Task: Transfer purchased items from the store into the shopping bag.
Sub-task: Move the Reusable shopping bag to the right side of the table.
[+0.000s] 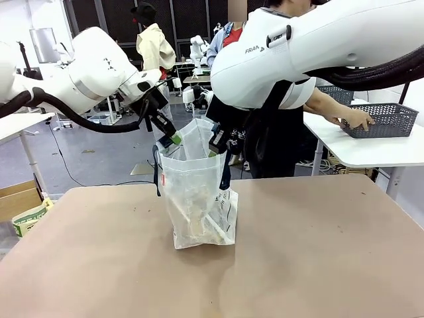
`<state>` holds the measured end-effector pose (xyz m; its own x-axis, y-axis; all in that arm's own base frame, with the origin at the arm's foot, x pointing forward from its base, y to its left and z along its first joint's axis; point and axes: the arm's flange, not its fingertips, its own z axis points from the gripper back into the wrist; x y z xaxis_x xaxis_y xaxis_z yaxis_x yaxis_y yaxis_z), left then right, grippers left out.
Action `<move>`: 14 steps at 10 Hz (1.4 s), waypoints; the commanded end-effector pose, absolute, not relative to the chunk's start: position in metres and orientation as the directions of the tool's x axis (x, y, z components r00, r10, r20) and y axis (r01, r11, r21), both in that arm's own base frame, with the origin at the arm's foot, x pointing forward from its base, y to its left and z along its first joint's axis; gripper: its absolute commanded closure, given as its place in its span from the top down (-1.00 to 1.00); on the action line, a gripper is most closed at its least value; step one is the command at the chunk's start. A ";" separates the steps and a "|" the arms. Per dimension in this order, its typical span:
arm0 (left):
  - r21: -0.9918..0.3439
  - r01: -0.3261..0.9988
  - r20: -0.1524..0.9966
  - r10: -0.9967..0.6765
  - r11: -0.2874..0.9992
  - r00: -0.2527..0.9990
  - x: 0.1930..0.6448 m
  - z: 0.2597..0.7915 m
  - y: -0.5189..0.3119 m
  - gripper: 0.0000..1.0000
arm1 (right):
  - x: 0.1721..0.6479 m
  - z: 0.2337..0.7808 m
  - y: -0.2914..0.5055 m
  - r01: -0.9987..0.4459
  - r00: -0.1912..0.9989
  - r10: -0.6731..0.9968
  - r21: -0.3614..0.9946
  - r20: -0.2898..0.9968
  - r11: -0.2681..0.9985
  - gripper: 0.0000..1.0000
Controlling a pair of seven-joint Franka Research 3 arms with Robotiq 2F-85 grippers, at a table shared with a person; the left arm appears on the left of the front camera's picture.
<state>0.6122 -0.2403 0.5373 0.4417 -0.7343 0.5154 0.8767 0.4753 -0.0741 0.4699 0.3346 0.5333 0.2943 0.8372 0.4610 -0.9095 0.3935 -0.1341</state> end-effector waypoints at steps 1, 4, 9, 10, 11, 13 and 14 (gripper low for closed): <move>-0.134 0.844 0.511 -0.694 0.519 0.507 0.612 0.552 -0.254 -1.00 | 0.472 0.534 0.338 -0.896 0.320 0.788 -0.101 0.527 0.432 -1.00; -0.209 0.780 0.502 -0.620 0.590 0.603 0.614 0.559 -0.270 -1.00 | 0.473 0.534 0.342 -0.879 0.331 0.757 -0.107 0.564 0.464 -1.00; -0.233 0.752 0.475 -0.603 0.616 0.641 0.608 0.550 -0.271 -1.00 | 0.475 0.535 0.340 -0.879 0.339 0.774 -0.114 0.534 0.463 -1.00; -0.262 0.727 0.455 -0.584 0.634 0.673 0.611 0.545 -0.275 -1.00 | 0.475 0.535 0.340 -0.879 0.339 0.774 -0.114 0.534 0.463 -1.00; -0.312 0.609 0.410 -0.475 0.729 0.779 0.616 0.544 -0.286 -1.00 | 0.478 0.531 0.339 -0.874 0.354 0.770 -0.106 0.531 0.475 -1.00; -0.316 0.526 0.387 -0.399 0.790 0.831 0.616 0.552 -0.293 -1.00 | 0.479 0.528 0.341 -0.865 0.383 0.757 -0.080 0.530 0.495 -1.00; -0.316 0.495 0.382 -0.369 0.809 0.847 0.614 0.555 -0.293 -1.00 | 0.480 0.528 0.339 -0.860 0.391 0.747 -0.074 0.537 0.504 -1.00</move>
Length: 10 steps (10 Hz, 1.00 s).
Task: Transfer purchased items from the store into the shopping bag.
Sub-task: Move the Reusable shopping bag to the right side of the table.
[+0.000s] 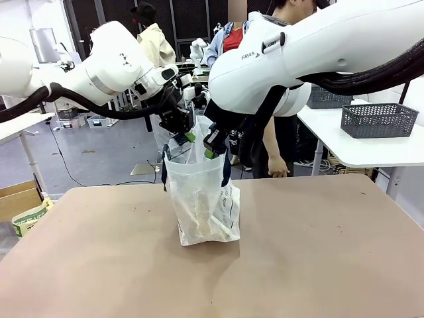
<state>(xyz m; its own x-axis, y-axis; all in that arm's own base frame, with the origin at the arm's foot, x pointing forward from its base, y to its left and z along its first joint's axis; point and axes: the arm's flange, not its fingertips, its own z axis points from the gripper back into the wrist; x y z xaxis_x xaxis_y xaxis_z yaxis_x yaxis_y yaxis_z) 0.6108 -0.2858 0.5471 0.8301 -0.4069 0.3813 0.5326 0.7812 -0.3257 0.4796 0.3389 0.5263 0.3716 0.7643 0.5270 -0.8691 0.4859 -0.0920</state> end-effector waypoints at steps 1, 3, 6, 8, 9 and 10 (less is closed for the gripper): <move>-0.331 0.458 0.387 -0.324 0.825 0.863 0.613 0.557 -0.290 -1.00 | 0.482 0.527 0.337 -0.853 0.407 0.737 -0.064 0.540 0.518 -1.00; -0.359 0.406 0.393 -0.258 0.841 0.883 0.612 0.558 -0.286 -1.00 | 0.488 0.526 0.337 -0.856 0.393 0.708 -0.047 0.586 0.514 -1.00; -0.351 0.433 0.374 -0.300 0.830 0.878 0.614 0.555 -0.285 -1.00 | 0.485 0.525 0.336 -0.853 0.406 0.731 -0.059 0.548 0.518 -1.00; -0.354 0.428 0.370 -0.296 0.831 0.881 0.615 0.551 -0.286 -1.00 | 0.486 0.525 0.336 -0.853 0.407 0.732 -0.059 0.547 0.518 -1.00; -0.409 0.353 0.317 -0.232 0.841 0.920 0.618 0.551 -0.296 -1.00 | 0.489 0.522 0.340 -0.836 0.436 0.698 -0.032 0.568 0.548 -1.00; -0.448 0.292 0.275 -0.181 0.845 0.944 0.616 0.549 -0.301 -1.00 | 0.491 0.521 0.341 -0.828 0.449 0.682 -0.017 0.577 0.560 -1.00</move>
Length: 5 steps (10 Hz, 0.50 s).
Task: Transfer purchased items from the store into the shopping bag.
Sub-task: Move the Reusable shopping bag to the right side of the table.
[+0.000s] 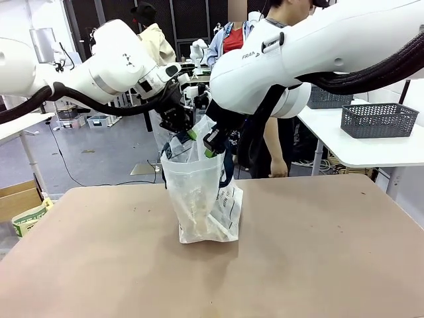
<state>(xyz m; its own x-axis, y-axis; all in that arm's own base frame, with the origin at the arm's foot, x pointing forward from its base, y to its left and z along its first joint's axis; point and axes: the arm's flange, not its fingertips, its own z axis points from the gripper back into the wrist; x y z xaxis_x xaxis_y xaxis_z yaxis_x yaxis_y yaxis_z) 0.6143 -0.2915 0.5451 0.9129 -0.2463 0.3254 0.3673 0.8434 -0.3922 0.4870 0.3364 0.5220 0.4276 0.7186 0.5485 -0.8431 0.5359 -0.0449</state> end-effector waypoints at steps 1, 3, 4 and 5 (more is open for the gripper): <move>-0.469 0.243 0.243 -0.141 0.849 0.960 0.612 0.548 -0.302 -1.00 | 0.493 0.522 0.340 -0.804 0.475 0.646 -0.003 0.597 0.594 -1.00; -0.499 0.135 0.187 -0.046 0.856 0.981 0.605 0.551 -0.303 -1.00 | 0.499 0.523 0.343 -0.768 0.530 0.587 0.053 0.612 0.638 -1.00; -0.497 0.080 0.169 0.005 0.864 0.986 0.603 0.553 -0.303 -1.00 | 0.501 0.525 0.345 -0.764 0.532 0.571 0.063 0.625 0.642 -1.00; -0.512 0.035 0.145 0.046 0.858 0.988 0.604 0.554 -0.304 -1.00 | 0.505 0.525 0.346 -0.744 0.544 0.545 0.066 0.639 0.665 -1.00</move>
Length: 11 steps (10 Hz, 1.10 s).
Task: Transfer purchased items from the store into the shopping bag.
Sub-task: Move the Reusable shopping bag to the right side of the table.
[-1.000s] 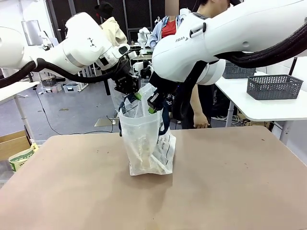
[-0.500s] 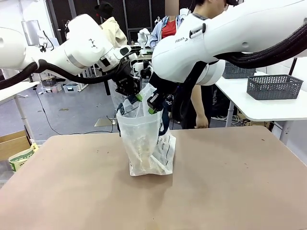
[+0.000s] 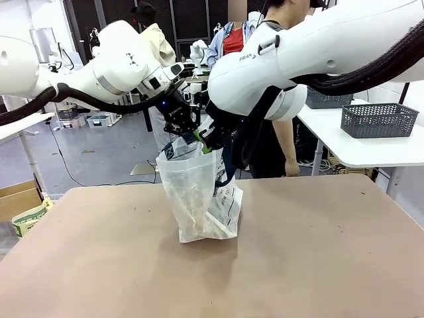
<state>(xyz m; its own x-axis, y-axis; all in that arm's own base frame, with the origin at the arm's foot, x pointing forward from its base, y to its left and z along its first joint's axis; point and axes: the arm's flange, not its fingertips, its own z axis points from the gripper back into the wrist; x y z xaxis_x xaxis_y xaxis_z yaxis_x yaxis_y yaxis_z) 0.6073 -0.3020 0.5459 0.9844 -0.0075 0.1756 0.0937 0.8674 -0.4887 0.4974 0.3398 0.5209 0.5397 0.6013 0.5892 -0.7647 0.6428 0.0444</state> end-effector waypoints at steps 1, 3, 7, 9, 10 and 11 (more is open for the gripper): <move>-0.518 0.001 0.121 0.072 0.855 0.990 0.606 0.551 -0.309 -1.00 | 0.508 0.525 0.348 -0.747 0.536 0.536 0.070 0.652 0.661 -1.00; -0.496 0.049 0.153 0.032 0.867 0.988 0.607 0.546 -0.302 -1.00 | 0.503 0.526 0.345 -0.818 0.459 0.619 0.032 0.638 0.574 -1.00; -0.495 0.030 0.141 0.046 0.868 0.989 0.608 0.542 -0.303 -1.00 | 0.503 0.518 0.346 -0.772 0.525 0.599 0.042 0.604 0.635 -1.00; -0.582 -0.213 0.012 0.270 0.785 0.963 0.605 0.549 -0.312 -1.00 | 0.507 0.523 0.346 -0.756 0.545 0.534 0.103 0.647 0.647 -1.00; -0.575 -0.257 -0.016 0.303 0.777 0.953 0.600 0.549 -0.319 -1.00 | 0.508 0.525 0.345 -0.751 0.542 0.519 0.104 0.661 0.652 -1.00; -0.574 -0.288 -0.030 0.331 0.767 0.943 0.596 0.547 -0.325 -1.00 | 0.513 0.523 0.344 -0.752 0.544 0.509 0.118 0.667 0.649 -1.00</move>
<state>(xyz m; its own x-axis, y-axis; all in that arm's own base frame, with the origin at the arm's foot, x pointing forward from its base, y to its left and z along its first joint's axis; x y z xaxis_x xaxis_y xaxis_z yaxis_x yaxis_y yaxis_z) 0.6048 -0.3133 0.5445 0.9613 0.2755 -0.0075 -0.2344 0.8030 -0.5479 0.5049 0.3446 0.5197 0.5604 0.5500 0.6192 -0.7490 0.6556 0.0956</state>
